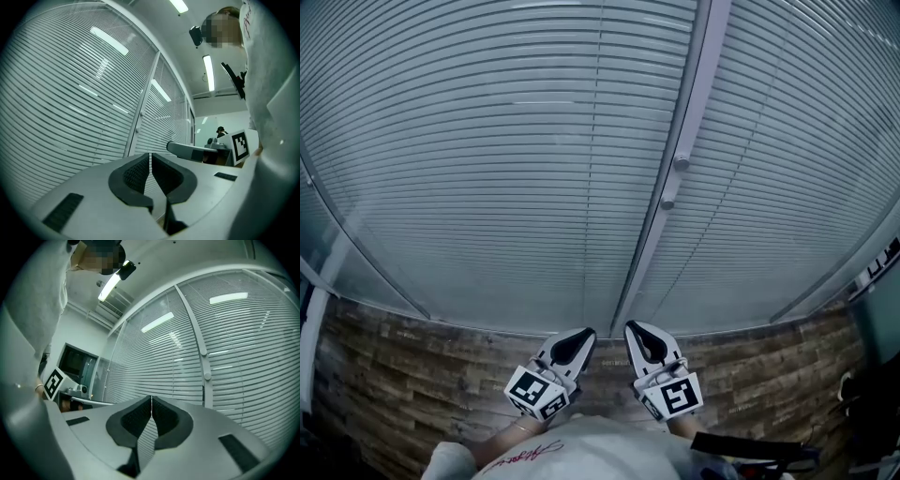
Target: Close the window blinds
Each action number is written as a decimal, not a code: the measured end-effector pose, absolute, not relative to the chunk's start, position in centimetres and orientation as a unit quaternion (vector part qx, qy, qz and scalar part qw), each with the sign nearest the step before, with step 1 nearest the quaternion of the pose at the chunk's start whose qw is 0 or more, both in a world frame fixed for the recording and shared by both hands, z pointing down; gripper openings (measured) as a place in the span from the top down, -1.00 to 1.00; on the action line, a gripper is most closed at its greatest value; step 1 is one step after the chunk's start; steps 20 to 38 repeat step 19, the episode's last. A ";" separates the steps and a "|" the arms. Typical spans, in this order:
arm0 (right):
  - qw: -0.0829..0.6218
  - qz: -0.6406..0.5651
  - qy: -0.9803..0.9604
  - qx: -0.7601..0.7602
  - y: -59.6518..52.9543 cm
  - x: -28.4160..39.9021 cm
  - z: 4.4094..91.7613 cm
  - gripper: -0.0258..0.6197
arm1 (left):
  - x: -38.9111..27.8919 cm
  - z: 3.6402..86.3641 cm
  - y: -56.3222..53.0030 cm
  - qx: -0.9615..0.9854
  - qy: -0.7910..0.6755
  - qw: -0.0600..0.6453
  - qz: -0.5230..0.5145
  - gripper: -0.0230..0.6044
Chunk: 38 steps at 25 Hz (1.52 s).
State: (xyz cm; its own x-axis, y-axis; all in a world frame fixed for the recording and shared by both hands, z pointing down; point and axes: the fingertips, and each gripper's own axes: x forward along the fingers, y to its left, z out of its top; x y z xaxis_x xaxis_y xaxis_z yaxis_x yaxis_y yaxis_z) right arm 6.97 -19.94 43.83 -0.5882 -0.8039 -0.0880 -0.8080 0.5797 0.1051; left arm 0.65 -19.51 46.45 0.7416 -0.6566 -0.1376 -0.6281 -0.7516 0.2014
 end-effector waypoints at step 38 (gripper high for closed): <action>-0.009 0.091 0.898 -0.431 -19.5 8.7 44.7 0.85 | 3.9 46.7 -19.3 0.930 -0.348 0.077 -0.094 0.84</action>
